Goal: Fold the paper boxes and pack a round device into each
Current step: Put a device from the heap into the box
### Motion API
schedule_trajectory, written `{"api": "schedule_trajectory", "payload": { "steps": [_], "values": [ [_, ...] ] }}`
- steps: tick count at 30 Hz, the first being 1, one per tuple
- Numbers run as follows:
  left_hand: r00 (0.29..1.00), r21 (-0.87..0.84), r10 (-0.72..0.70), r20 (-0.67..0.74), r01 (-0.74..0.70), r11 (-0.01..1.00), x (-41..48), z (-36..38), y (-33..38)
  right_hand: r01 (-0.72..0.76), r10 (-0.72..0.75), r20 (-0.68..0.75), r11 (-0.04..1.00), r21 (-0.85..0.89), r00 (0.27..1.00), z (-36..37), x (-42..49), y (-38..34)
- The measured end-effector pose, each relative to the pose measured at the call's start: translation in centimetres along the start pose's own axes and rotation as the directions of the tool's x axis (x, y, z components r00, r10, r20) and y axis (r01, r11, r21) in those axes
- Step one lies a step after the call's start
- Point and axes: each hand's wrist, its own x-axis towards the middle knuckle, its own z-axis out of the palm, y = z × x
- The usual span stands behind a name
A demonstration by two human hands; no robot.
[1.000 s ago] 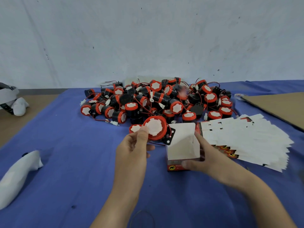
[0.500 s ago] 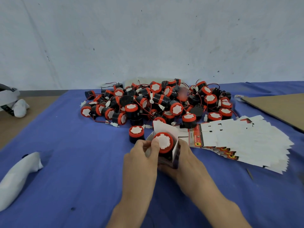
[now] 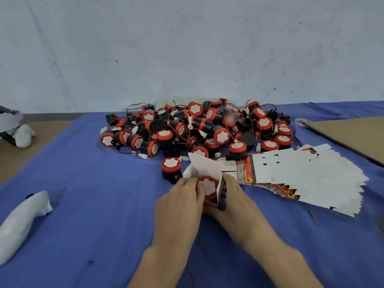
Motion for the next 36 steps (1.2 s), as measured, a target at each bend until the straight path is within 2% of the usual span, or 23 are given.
{"api": "schedule_trajectory", "payload": {
  "steps": [7,9,11,16,21,23,25,29,32,36],
  "values": [
    [0.999,0.056,0.033,0.008,-0.033,0.998,1.3,0.6,-0.4,-0.049,0.046,0.018,0.935,0.35,0.999,0.2,0.1,-0.3],
    [0.996,0.06,0.093,0.008,-0.093,0.994,1.2,0.5,-0.6,-0.069,0.079,0.001,0.866,0.495,0.997,0.2,0.3,-0.5],
    [0.984,0.033,0.176,0.006,-0.176,0.984,0.8,0.4,-0.3,-0.091,0.137,-0.04,0.824,0.559,0.99,-0.1,0.8,-0.3],
    [0.943,-0.101,0.333,-0.024,-0.333,0.937,-1.0,0.1,0.6,-0.127,0.251,-0.174,0.844,0.522,0.952,-0.6,1.4,0.5],
    [0.921,-0.228,0.338,-0.191,-0.377,0.898,-1.7,-0.9,-0.2,-0.112,0.225,-0.185,0.87,0.48,0.957,-0.5,1.2,0.7],
    [0.929,-0.271,0.308,-0.202,-0.356,0.895,-1.7,-1.0,-0.3,-0.112,0.223,-0.182,0.872,0.476,0.958,-0.5,1.1,0.8],
    [0.925,-0.26,0.316,-0.211,-0.365,0.894,-1.8,-1.0,-0.2,-0.112,0.221,-0.181,0.872,0.476,0.958,-0.6,1.0,0.7],
    [0.889,-0.112,0.399,-0.226,-0.431,0.896,-1.5,-0.4,0.0,-0.114,0.222,-0.194,0.886,0.45,0.956,-0.5,0.9,0.5],
    [0.902,-0.158,0.309,-0.301,-0.367,0.917,-1.3,-0.3,0.1,-0.116,0.216,-0.187,0.892,0.437,0.958,-0.4,1.0,0.6],
    [0.965,-0.432,0.097,-0.243,-0.197,0.88,-0.8,-1.0,0.8,-0.115,0.207,-0.153,0.88,0.46,0.966,-0.5,1.0,0.8]
  ]
}}
